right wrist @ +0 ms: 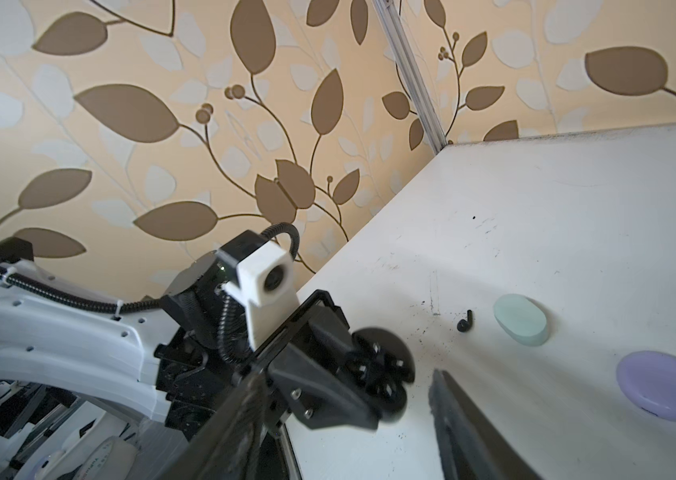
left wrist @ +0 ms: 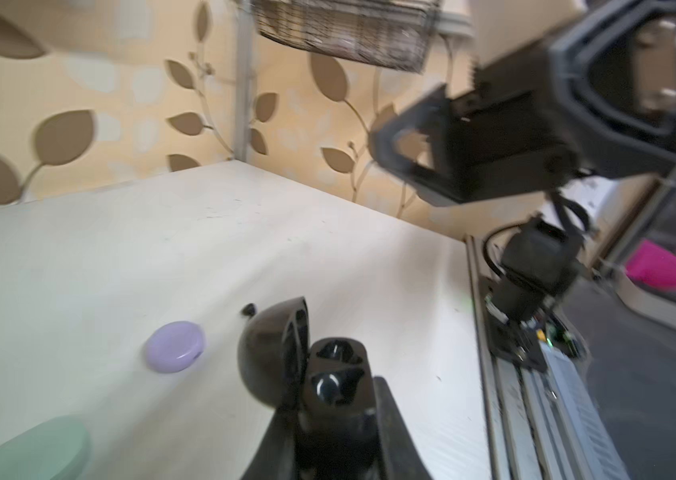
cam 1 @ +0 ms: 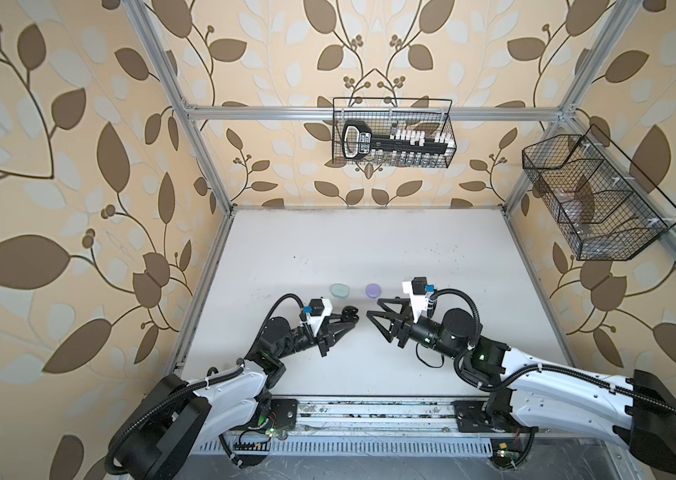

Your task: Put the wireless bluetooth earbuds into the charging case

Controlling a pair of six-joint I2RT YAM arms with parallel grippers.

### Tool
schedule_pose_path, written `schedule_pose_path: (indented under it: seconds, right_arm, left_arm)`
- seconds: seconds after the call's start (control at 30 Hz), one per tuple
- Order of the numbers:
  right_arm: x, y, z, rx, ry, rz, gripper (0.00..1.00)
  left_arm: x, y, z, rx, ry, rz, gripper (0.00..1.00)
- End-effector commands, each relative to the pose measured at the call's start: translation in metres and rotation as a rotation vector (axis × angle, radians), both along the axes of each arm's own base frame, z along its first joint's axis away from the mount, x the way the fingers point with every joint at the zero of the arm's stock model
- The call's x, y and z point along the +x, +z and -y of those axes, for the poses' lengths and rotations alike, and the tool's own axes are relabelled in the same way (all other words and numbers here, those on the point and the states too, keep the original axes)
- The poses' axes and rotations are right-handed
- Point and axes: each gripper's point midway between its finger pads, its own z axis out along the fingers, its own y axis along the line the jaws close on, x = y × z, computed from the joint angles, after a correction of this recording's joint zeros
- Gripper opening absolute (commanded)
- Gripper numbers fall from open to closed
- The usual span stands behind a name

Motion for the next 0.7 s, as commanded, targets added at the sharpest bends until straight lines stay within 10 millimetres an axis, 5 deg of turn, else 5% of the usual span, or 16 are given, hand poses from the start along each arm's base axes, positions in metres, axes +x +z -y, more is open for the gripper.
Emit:
schedule_pose_path:
  seconds: [0.0, 0.13, 0.27, 0.4, 0.67]
  right_arm:
    - [0.017, 0.005, 0.012, -0.013, -0.094, -0.053, 0.67]
    - [0.039, -0.008, 0.023, -0.084, -0.223, -0.131, 0.69]
    - [0.056, -0.042, 0.023, -0.262, -0.343, -0.223, 0.70]
    - [0.066, -0.084, -0.006, -0.423, -0.324, -0.282, 0.69]
    - [0.084, -0.160, -0.071, -0.640, -0.211, -0.391, 0.69]
  left_arm:
    - [0.025, 0.044, -0.023, -0.144, 0.112, 0.048, 0.00]
    - [0.045, 0.076, -0.055, -0.254, 0.204, 0.031, 0.00]
    - [0.064, 0.074, -0.081, -0.265, 0.322, -0.041, 0.00]
    - [0.071, 0.056, -0.111, -0.293, 0.424, -0.109, 0.00]
    - [0.086, 0.047, -0.127, -0.342, 0.458, -0.188, 0.00]
